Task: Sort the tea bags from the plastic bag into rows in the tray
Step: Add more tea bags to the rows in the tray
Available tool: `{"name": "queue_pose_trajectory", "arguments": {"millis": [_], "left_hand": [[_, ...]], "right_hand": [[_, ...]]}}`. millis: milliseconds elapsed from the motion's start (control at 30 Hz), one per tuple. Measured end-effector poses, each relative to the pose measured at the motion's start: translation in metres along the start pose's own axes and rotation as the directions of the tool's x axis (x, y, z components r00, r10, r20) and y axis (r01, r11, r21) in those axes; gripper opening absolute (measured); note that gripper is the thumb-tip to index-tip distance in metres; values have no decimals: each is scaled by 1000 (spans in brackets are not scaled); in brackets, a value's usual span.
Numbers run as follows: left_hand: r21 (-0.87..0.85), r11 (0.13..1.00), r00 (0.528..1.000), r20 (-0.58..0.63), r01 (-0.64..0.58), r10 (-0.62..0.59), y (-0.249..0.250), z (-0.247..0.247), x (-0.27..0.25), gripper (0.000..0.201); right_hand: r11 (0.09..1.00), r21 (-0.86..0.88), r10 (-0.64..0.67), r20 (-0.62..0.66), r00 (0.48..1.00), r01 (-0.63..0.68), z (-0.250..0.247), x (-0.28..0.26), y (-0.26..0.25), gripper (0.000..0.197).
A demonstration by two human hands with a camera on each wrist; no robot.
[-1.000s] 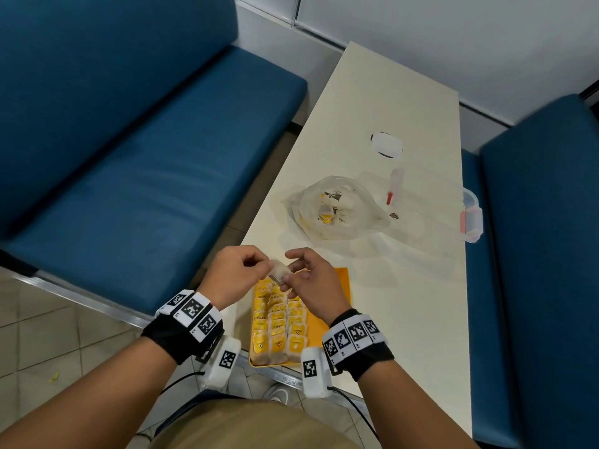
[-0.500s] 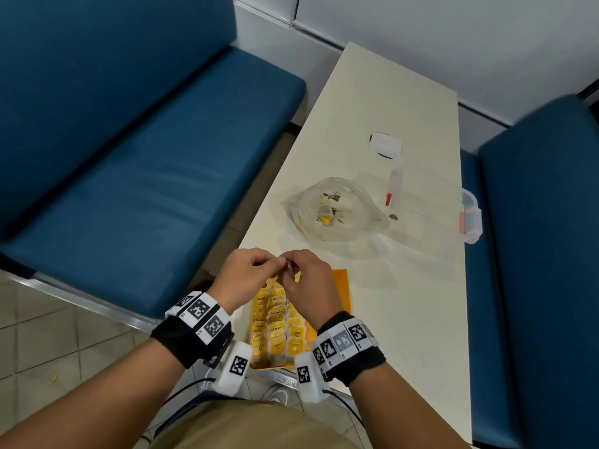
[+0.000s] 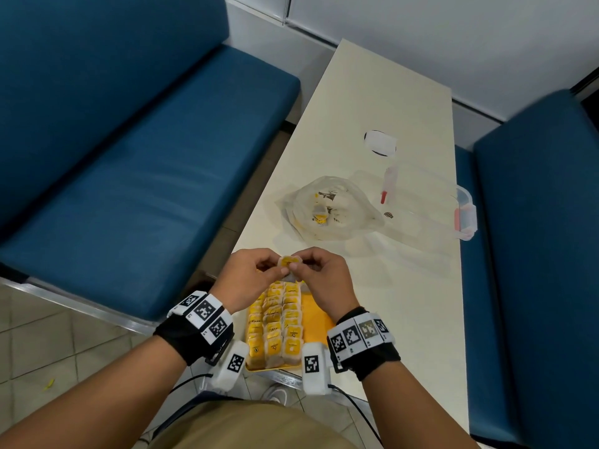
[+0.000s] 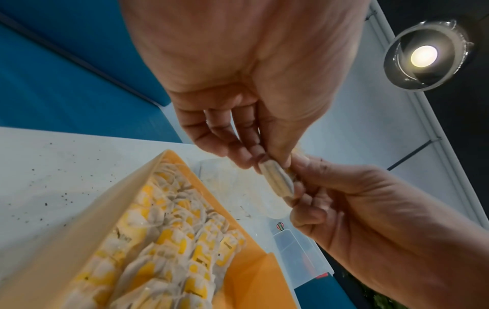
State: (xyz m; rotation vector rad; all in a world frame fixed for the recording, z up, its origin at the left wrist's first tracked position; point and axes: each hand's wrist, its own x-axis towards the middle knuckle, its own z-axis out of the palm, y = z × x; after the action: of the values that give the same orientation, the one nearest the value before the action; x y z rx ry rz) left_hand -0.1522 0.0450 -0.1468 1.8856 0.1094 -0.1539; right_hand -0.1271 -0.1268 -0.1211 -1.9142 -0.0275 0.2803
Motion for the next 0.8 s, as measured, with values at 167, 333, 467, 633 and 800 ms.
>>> {"name": "queue_pose_trajectory", "arguments": {"millis": [167, 333, 467, 633, 800], "left_hand": [[73, 997, 997, -74, 10, -5, -6, -3, 0, 8], [125, 980, 973, -190, 155, -130, -32, -23, -2, 17], [178, 949, 963, -120, 261, -242, -50, -25, -6, 33], [228, 937, 964, -85, 266, -253, -57, -14, -6, 36], [226, 937, 964, -75, 266, -255, -58, -12, -7, 36]], "right_hand": [[994, 0, 108, 31, 994, -108, -21, 4, 4, 20], [941, -244, 240, -3, 971, -233, -47, 6, 28, 16], [844, -456, 334, 33, 942, -283, -37, 4, 47, 15], [753, -542, 428, -29, 903, -374, -15, 10, 65, 15], [755, -497, 425, -124, 896, -427, -6, 19, 67, 25]]}}
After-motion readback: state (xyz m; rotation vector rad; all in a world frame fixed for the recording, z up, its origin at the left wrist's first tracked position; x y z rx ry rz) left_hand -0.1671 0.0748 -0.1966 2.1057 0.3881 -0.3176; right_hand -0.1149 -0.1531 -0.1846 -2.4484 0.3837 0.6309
